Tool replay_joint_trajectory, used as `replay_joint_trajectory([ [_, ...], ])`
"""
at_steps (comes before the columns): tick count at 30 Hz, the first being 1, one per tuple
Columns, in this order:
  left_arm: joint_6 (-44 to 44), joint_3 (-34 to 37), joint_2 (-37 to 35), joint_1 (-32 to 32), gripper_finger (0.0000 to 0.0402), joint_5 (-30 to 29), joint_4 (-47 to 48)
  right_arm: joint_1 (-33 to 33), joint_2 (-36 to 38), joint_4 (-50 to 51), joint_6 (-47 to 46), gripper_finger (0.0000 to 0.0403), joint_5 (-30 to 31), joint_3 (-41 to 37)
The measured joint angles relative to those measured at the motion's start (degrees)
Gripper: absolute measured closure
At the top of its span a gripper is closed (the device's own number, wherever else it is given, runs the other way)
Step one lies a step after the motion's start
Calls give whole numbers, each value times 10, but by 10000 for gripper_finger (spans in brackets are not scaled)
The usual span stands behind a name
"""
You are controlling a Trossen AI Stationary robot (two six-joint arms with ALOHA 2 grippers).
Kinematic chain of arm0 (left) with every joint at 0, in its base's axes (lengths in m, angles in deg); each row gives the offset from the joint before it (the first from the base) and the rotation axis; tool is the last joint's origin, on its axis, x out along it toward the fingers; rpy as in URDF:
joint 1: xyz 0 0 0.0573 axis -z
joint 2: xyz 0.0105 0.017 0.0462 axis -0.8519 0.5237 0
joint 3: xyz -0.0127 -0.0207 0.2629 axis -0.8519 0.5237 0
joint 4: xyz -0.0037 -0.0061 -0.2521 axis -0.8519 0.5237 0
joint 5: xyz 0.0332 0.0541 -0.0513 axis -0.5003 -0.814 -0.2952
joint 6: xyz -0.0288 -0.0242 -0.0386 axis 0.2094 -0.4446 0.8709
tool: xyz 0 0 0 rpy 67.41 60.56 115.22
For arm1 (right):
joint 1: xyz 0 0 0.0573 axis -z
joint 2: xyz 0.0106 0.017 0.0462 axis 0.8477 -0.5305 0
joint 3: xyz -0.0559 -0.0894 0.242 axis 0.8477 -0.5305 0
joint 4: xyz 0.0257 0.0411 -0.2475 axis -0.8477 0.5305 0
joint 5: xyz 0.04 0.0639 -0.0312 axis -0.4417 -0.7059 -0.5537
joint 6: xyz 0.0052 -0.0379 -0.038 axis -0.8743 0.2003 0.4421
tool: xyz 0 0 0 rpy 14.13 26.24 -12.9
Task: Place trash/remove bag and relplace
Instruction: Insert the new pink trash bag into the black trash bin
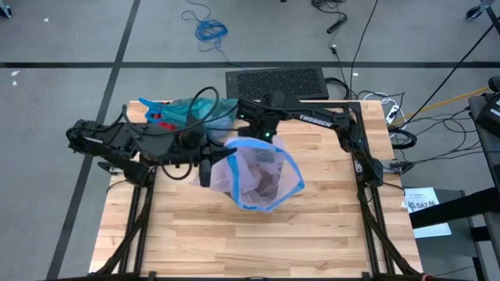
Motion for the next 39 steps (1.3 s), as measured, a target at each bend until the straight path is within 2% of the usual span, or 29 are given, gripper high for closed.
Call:
replay_joint_trajectory([
  [2, 0, 0, 0, 2, 402, 0, 4, 7, 0, 40, 2, 403, 57, 0],
  [5, 0, 0, 0, 5, 402, -9, 13, 25, 11, 53, -18, 403, 106, -1],
  [14, -10, 0, 0, 5, 402, -22, 21, 72, 103, -26, -68, 403, 110, 0],
  [17, -11, 0, 0, 5, 402, -22, 21, 85, 137, -50, -88, 393, 138, 0],
  [23, -11, 0, 0, 3, 402, -22, 17, 91, 226, -95, -88, 324, 210, 0],
  [27, -11, 0, 0, 1, 402, -22, 15, 77, 276, -128, -106, 253, 212, 0],
  [32, 0, 0, -1, -10, 402, -21, 15, 12, 318, -136, -132, 173, 212, 1],
  [35, 1, 0, -1, -19, 401, -14, 14, -45, 318, -137, -141, 146, 220, 1],
  [39, 5, 0, -1, -31, 402, 3, 14, -122, 297, -128, -138, 141, 342, 0],
])
